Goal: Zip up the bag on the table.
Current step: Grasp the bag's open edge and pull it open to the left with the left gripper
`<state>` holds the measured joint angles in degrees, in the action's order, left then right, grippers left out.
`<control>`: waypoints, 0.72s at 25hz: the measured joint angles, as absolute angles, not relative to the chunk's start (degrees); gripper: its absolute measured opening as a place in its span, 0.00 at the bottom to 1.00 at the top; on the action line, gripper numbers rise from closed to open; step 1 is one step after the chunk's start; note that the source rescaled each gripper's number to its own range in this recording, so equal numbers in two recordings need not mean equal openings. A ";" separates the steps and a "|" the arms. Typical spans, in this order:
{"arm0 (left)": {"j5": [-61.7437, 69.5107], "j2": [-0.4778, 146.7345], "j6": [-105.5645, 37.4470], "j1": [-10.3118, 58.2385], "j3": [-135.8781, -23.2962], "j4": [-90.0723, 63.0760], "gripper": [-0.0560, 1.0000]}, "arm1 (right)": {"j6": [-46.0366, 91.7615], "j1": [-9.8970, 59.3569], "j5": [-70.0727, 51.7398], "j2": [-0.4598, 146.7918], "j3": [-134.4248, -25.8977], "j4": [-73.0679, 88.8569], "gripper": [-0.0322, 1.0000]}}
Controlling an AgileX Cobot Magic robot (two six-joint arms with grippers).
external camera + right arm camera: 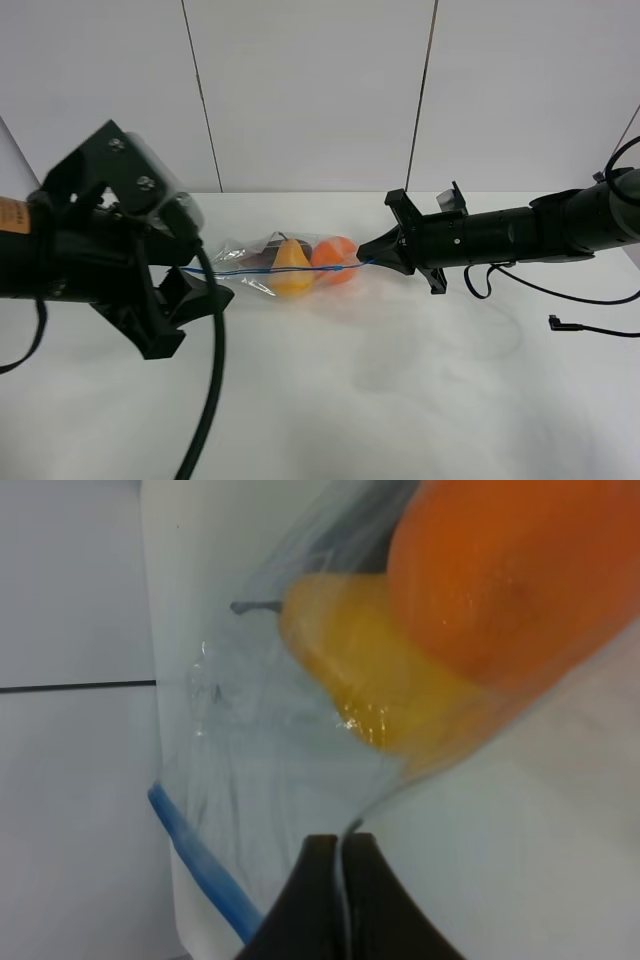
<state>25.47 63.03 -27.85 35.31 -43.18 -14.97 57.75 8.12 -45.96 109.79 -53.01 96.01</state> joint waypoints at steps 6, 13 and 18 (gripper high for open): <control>21.39 73.56 -30.80 35.51 -47.67 -15.15 0.88 | 57.75 8.12 -46.64 109.79 -53.01 96.01 0.03; 18.00 86.06 -34.26 43.42 -54.24 -15.15 0.88 | 57.75 8.12 -47.18 109.79 -53.01 96.01 0.03; 16.98 94.35 -35.22 46.30 -60.58 -15.15 0.88 | 57.75 8.12 -47.41 109.79 -53.01 95.89 0.03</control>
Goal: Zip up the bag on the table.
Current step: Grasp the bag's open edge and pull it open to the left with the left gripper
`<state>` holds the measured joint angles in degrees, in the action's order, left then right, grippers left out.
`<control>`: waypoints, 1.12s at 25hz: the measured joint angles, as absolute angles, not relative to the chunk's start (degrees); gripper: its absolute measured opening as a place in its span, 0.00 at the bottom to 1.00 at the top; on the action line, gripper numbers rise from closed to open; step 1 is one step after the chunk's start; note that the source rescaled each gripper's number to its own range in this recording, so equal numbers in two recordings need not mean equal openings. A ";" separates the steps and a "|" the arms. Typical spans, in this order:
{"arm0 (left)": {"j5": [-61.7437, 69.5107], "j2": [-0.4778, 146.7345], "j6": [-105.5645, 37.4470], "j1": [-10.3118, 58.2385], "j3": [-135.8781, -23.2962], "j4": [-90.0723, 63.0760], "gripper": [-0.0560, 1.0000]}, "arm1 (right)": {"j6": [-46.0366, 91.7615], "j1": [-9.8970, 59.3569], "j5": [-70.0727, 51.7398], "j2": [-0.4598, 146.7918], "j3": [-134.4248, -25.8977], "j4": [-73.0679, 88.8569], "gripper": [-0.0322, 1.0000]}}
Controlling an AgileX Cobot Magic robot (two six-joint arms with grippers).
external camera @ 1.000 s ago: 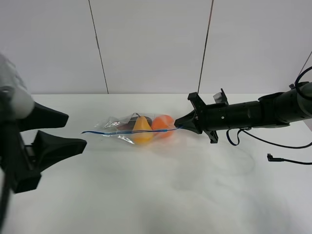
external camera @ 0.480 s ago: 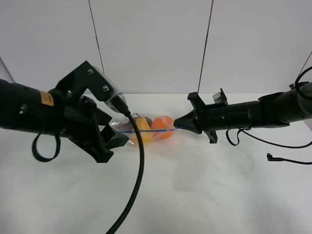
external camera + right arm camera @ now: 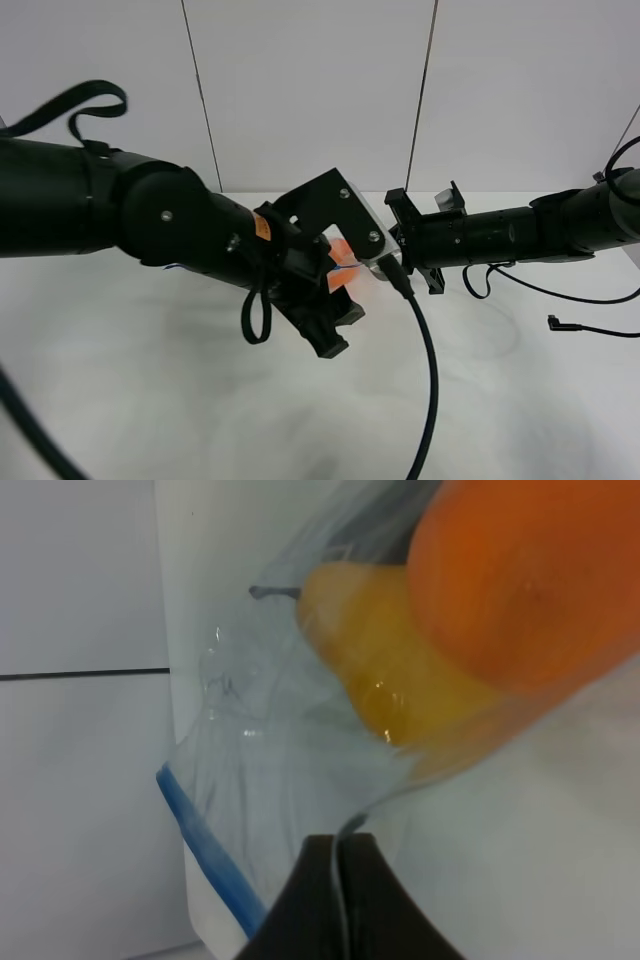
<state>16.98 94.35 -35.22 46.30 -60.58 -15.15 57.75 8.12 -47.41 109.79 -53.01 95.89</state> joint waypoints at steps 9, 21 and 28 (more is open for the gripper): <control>16.62 103.49 -37.62 46.44 -68.26 -10.73 0.88 | 57.75 8.12 -49.17 109.79 -53.01 94.69 0.03; 16.74 105.87 -35.86 41.26 -68.41 -1.48 0.88 | 57.75 8.12 -50.17 109.79 -53.01 94.04 0.03; 16.74 105.87 -35.14 41.28 -68.41 -1.59 0.88 | 57.75 8.12 -50.17 109.79 -53.01 94.04 0.03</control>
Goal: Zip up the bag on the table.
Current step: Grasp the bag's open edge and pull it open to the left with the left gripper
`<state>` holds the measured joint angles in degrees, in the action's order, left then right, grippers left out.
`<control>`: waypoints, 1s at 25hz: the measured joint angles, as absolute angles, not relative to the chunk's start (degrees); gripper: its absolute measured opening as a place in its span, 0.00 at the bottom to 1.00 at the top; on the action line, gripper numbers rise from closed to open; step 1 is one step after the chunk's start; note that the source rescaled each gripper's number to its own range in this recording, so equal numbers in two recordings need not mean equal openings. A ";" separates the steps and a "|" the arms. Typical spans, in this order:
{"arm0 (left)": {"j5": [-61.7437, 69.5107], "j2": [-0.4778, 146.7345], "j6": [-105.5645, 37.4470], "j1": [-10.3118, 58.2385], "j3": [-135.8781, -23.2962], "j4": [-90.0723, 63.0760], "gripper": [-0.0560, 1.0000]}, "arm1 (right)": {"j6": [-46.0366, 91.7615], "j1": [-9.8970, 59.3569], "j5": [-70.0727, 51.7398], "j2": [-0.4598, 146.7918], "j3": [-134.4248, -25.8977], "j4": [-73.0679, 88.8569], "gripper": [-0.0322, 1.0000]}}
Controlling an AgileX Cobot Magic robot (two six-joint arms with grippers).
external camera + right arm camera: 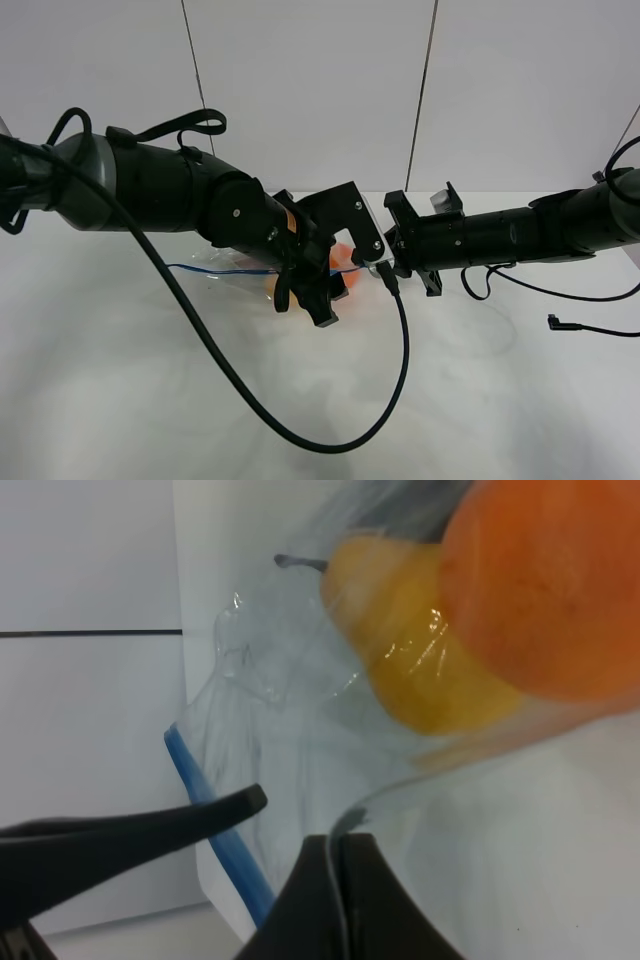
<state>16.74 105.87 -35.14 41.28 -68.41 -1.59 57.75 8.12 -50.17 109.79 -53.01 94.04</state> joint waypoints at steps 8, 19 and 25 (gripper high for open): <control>16.74 105.87 -34.33 41.39 -68.41 -1.71 0.84 | 57.75 8.12 -50.17 109.79 -53.01 94.04 0.03; 16.69 105.87 -34.61 41.39 -68.41 -1.66 0.10 | 57.75 8.12 -50.17 109.79 -53.01 94.04 0.03; 16.69 105.87 -34.68 41.39 -68.41 -0.47 0.06 | 57.75 8.12 -50.17 109.79 -53.01 94.04 0.03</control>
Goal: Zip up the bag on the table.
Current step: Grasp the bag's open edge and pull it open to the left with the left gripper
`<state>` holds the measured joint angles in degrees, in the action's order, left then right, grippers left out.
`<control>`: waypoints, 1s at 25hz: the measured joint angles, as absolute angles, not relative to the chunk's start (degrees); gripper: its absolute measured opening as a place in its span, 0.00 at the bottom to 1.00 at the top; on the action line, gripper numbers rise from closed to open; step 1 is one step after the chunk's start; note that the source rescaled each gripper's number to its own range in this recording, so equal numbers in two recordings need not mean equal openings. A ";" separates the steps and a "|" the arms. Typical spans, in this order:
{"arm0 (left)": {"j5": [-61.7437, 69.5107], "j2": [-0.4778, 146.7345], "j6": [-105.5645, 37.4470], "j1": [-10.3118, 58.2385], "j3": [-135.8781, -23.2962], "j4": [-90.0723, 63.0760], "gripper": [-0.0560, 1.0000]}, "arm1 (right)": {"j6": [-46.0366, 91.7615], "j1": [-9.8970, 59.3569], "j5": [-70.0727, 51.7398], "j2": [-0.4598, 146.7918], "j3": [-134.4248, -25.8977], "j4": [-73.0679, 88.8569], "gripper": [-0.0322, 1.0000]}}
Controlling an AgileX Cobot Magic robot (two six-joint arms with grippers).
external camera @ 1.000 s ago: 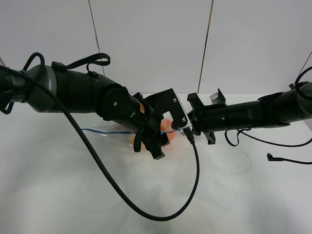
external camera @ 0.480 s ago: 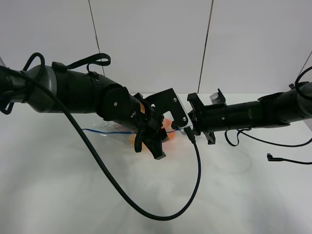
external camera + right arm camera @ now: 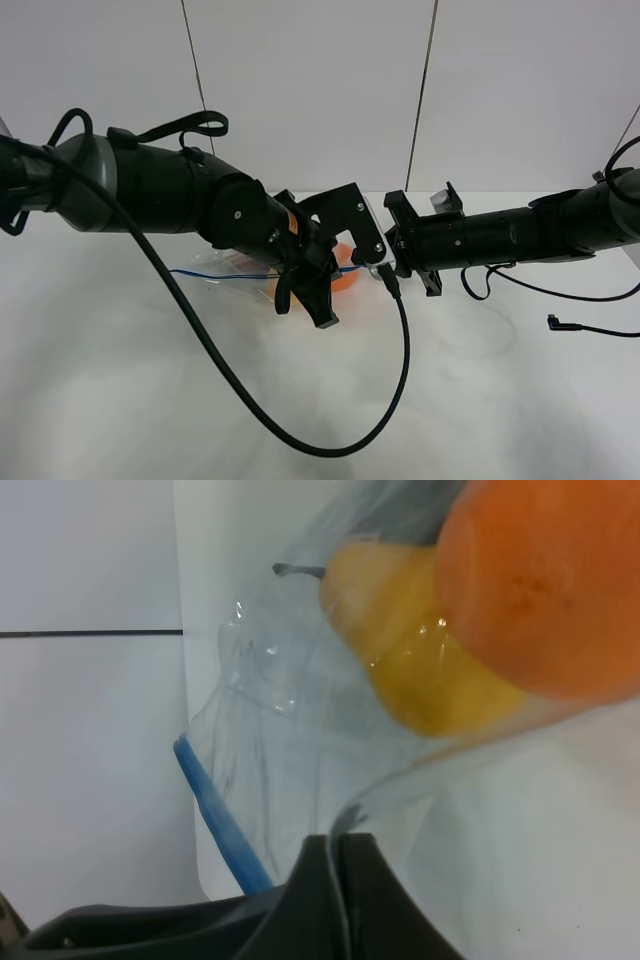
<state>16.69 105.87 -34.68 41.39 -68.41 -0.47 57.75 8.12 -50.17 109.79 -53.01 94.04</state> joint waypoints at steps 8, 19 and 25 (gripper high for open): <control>17.19 105.87 -34.89 39.99 -68.41 0.00 0.06 | 57.75 8.12 -49.80 109.79 -53.01 94.04 0.03; 19.56 105.87 -34.89 32.82 -68.41 1.45 0.05 | 56.22 2.13 -51.32 109.79 -53.01 88.86 0.03; 20.11 105.87 -35.05 27.38 -68.41 2.65 0.05 | 56.18 0.14 -52.76 109.79 -53.01 87.46 0.03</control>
<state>20.11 105.87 -35.05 27.38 -68.41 2.65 56.18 0.14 -52.76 109.79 -53.01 87.46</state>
